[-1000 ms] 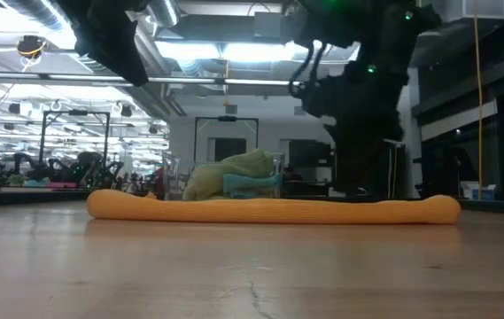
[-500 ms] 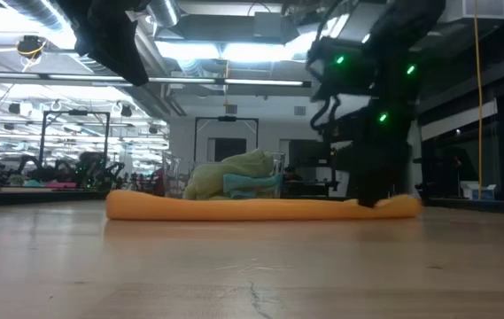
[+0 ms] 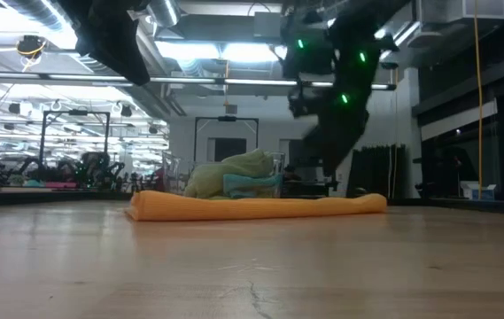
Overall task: Fold microfiber towels
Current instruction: Fold the orange towel
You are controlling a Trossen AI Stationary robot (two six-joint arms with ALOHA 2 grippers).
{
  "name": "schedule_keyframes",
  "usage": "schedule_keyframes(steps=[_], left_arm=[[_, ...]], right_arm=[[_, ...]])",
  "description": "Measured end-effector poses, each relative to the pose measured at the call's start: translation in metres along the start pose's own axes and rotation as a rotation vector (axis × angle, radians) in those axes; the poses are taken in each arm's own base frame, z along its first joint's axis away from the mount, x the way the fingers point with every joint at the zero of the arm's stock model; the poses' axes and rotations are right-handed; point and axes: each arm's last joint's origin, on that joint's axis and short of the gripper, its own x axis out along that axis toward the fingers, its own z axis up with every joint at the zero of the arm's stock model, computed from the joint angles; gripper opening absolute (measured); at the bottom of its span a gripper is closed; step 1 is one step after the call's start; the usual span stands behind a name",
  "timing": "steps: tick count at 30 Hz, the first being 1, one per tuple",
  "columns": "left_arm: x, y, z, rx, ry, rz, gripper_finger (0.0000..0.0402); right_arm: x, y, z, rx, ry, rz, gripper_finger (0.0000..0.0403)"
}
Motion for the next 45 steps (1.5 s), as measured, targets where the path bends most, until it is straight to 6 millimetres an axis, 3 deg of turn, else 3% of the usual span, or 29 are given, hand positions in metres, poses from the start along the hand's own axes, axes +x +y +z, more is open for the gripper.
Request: schedule_keyframes(steps=[6,10,16,22,28,39,45], left_arm=[[0.000,0.000,0.000,0.000,0.000,0.000,0.0108],[0.000,0.000,0.000,0.000,0.000,0.000,0.0108],[0.000,0.000,0.000,-0.002,-0.001,-0.001,0.0108],[0.000,0.000,0.000,-0.002,-0.002,-0.001,0.0108],[0.000,0.000,0.000,0.006,-0.002,-0.001,0.0108],[0.000,0.000,0.000,0.030,-0.003,-0.002,0.0108],[0.000,-0.001,0.001,0.026,-0.007,-0.005,0.0108]], right_arm=[[-0.038,0.028,0.025,0.122,-0.055,0.429,0.0139],[-0.061,0.056,0.033,0.013,-0.261,0.612,0.0139],[-0.084,0.101,0.034,-0.205,-0.555,0.701,0.0139],[-0.064,0.140,0.030,-0.257,-0.639,0.729,0.0139],[-0.045,0.149,0.027,-0.374,-0.625,0.682,0.0145],[-0.037,0.150,0.037,-0.328,-0.693,0.690,0.0275],[-0.010,0.172,0.035,-0.424,-0.689,0.590,0.0291]])
